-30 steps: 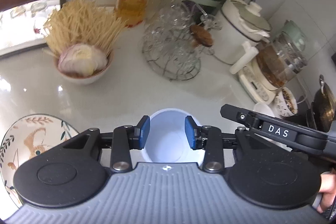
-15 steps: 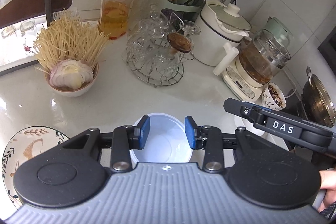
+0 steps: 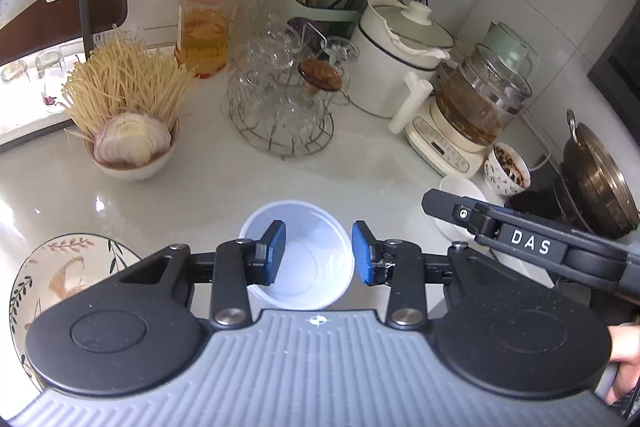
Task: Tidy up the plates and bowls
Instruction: 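Move both open grippers over to the rim of the white ceramic bowl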
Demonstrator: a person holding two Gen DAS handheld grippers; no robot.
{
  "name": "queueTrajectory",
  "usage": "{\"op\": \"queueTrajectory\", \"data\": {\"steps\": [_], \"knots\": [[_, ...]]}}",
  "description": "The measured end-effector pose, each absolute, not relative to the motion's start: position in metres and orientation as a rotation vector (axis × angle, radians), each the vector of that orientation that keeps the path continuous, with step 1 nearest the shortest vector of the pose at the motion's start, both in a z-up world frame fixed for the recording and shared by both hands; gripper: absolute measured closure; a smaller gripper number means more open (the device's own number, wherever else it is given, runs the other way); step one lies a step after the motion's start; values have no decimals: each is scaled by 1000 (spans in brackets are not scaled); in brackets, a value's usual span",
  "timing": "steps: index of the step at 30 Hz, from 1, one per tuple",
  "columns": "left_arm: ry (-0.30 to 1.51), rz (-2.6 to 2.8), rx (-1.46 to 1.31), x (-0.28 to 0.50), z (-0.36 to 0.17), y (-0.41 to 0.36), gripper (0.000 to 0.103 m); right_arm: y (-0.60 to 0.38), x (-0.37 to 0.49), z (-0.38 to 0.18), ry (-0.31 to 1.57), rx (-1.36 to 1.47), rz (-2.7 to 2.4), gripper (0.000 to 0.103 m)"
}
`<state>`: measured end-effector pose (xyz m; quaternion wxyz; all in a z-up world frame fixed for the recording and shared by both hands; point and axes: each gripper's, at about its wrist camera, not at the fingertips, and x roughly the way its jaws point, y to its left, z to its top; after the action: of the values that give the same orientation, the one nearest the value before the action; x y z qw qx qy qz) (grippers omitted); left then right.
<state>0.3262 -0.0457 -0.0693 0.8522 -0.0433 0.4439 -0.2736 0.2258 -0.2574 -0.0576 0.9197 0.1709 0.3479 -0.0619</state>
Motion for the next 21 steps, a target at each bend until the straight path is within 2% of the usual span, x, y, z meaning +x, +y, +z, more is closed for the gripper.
{"op": "queueTrajectory", "data": {"steps": [10, 21], "knots": [[956, -629, -64, 314, -75, -53, 61, -262, 203, -61, 729, 353, -197, 54], [970, -672, -44, 329, -84, -112, 61, -313, 210, -58, 713, 355, -239, 54]]}}
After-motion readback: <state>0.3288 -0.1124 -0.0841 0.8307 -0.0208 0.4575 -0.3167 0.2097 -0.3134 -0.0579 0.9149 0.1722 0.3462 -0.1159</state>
